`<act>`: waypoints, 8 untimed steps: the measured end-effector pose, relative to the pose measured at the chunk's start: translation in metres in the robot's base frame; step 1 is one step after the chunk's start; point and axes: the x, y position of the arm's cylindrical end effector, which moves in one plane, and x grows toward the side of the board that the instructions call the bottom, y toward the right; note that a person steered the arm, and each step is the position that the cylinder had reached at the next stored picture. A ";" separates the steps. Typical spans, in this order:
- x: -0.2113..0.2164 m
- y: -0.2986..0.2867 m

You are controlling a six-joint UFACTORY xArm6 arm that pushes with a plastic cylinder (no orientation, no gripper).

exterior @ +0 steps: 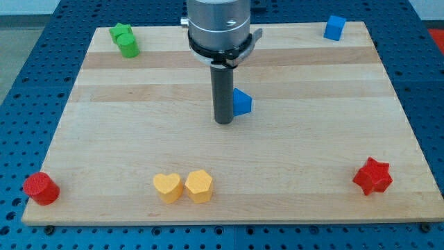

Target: Move the triangle closer to the blue cube

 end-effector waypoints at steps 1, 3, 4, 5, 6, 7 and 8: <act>0.000 0.010; -0.010 0.039; -0.019 0.039; -0.022 0.039; -0.029 0.039; -0.038 0.039; -0.040 0.039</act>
